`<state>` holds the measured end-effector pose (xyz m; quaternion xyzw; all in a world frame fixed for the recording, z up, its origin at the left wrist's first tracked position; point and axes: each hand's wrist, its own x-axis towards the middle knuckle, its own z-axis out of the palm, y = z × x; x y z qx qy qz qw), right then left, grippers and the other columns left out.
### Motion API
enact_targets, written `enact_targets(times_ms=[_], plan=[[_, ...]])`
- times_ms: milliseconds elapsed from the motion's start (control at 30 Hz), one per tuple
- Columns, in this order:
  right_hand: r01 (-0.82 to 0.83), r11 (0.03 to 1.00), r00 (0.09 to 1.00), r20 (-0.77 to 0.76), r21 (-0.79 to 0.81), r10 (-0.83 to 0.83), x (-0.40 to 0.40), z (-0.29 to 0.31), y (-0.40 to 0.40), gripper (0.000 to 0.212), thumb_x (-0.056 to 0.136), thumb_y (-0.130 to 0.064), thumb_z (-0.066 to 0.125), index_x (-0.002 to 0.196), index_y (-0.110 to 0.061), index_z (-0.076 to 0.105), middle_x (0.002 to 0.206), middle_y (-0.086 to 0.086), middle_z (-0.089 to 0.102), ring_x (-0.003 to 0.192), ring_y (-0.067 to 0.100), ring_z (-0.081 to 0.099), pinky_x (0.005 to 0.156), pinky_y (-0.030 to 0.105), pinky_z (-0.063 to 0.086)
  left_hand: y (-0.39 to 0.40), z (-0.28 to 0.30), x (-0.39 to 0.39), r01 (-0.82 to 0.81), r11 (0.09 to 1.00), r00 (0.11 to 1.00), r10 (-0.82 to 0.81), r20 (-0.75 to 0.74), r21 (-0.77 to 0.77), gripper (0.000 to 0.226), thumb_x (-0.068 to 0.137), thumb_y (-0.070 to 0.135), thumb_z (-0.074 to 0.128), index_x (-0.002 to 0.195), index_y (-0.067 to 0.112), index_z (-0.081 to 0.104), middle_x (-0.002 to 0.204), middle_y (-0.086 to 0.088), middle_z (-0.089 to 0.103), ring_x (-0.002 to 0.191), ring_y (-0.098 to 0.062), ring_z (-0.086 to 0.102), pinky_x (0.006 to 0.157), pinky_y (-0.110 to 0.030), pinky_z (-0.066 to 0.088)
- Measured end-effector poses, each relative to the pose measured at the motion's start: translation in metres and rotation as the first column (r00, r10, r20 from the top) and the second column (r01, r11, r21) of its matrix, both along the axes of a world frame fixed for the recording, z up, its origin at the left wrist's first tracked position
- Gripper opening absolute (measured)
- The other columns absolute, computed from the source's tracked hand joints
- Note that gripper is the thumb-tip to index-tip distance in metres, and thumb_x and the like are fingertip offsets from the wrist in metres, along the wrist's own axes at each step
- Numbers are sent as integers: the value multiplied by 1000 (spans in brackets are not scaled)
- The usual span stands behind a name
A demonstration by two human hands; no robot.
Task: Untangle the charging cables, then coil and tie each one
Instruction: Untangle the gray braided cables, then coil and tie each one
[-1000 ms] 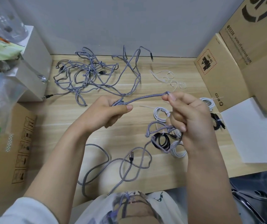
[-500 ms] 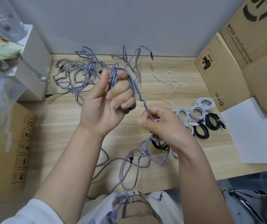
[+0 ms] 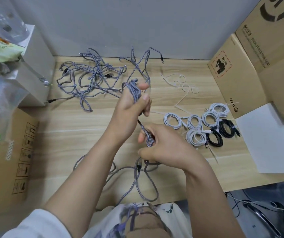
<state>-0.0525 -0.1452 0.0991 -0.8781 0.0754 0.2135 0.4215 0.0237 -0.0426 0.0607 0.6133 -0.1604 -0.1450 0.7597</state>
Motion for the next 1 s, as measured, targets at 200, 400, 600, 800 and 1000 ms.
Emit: enact_targets(times_ms=[200, 400, 600, 800, 1000], plan=[[137, 918, 991, -44, 372, -130, -3, 9, -7, 33, 81, -31, 70, 80, 1, 60, 52, -7, 41, 40, 3, 31, 43, 17, 26, 10, -4, -3, 45, 880, 949, -185, 255, 472, 8, 83, 24, 53, 90, 23, 57, 55, 16, 52, 50, -4, 44, 53, -15, 34], [326, 770, 944, -152, 548, -292, -2, 5, -8, 18, 94, -4, 48, 86, -11, 63, 47, -11, 34, 38, 2, 21, 38, 13, 17, 18, 2, 5, 120, 906, 984, -162, 70, 406, 9, 78, 23, 61, 71, 21, 65, 58, 16, 61, 57, -1, 53, 59, -18, 40], [329, 799, 920, 22, 504, -392, 3, -3, 2, 20, 92, -4, 55, 76, -16, 58, 52, -5, 40, 39, 1, 30, 41, 12, 24, 6, 15, -1, -102, 953, 993, 82, 81, 286, 23, 92, 13, 59, 74, 27, 64, 53, 15, 55, 50, 4, 46, 56, -17, 37], [152, 780, 978, 24, 607, -209, -4, 3, 14, 30, 99, -5, 43, 72, -8, 56, 53, 6, 36, 37, 1, 28, 39, 10, 22, 5, 11, 5, -302, 860, 934, 179, 311, 413, 12, 88, 31, 57, 81, 25, 67, 79, 18, 67, 80, 2, 63, 74, -23, 49], [266, 775, 903, 132, 573, -408, -2, 8, 0, 36, 94, -30, 53, 60, -19, 54, 45, -14, 39, 41, 1, 31, 42, 14, 25, 16, 5, 7, -351, 764, 883, 76, 464, 542, 32, 83, 42, 55, 84, 13, 69, 65, 5, 64, 67, -19, 61, 64, -37, 48]])
